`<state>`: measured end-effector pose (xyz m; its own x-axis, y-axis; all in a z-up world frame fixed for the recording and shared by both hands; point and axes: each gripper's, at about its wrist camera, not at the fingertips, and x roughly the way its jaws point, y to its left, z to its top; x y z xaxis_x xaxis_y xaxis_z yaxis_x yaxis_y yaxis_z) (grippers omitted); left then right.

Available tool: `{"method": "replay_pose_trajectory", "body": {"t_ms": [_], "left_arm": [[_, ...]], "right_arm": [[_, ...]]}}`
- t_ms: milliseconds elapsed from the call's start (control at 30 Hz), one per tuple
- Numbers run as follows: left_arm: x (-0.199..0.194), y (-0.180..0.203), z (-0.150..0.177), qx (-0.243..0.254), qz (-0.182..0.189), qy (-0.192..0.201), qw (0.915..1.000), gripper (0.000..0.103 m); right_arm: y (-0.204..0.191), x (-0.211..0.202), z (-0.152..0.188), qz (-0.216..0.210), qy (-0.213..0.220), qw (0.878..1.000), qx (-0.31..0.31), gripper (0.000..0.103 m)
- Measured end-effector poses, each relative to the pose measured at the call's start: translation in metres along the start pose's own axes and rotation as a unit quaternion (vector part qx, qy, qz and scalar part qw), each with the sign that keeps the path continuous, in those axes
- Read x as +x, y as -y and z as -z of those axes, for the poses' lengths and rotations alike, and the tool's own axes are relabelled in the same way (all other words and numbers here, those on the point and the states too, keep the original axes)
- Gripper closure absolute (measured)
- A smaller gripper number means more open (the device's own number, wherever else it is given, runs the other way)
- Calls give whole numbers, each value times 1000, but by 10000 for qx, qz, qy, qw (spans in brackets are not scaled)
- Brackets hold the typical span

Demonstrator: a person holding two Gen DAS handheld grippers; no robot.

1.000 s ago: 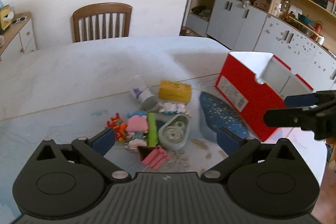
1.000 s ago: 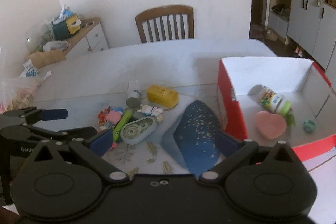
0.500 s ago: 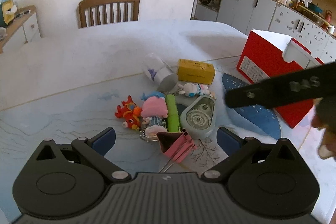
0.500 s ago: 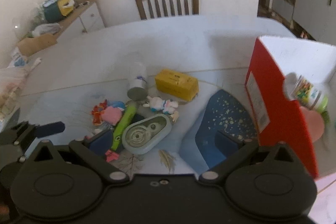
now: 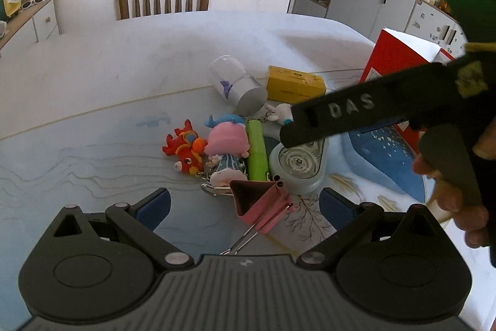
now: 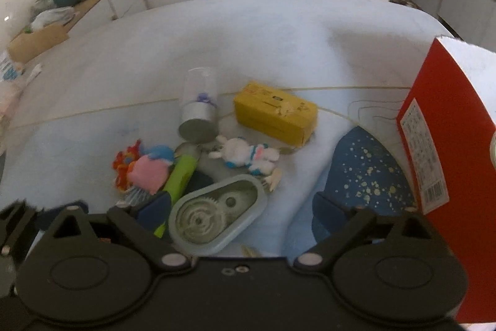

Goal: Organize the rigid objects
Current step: 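Grasp the pink binder clip with the left tool while the right tool grasps the correction tape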

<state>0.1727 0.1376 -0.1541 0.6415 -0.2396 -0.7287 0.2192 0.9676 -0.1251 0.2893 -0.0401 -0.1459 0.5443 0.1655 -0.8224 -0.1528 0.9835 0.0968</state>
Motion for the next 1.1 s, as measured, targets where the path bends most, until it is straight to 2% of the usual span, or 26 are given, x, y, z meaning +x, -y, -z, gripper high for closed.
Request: {"method": "replay_pose_trajectory", "body": {"t_ms": [267,533,633,733,1100], "left_arm": [[-2,3,0,-132,76,-119,9998,1],[4,6,-2,-342,120,-295,9989,6],[7,3,-7,-492,98,-339,9982,15],[9,3,-8,-519,112,-370,9979,16],[9,7,-8,-448,48,-414,9981,33]], "right_arm": [[1,19,-7,402,-83,9985,357,8],[-5,26,-9,482,-157,9981,359,10],[-9,28,-9,481,-178,9983,267,11],[-8,26,-6,455,-171,9986,196,11],[-1,12,15,565,-221,9981,-131,13]]}}
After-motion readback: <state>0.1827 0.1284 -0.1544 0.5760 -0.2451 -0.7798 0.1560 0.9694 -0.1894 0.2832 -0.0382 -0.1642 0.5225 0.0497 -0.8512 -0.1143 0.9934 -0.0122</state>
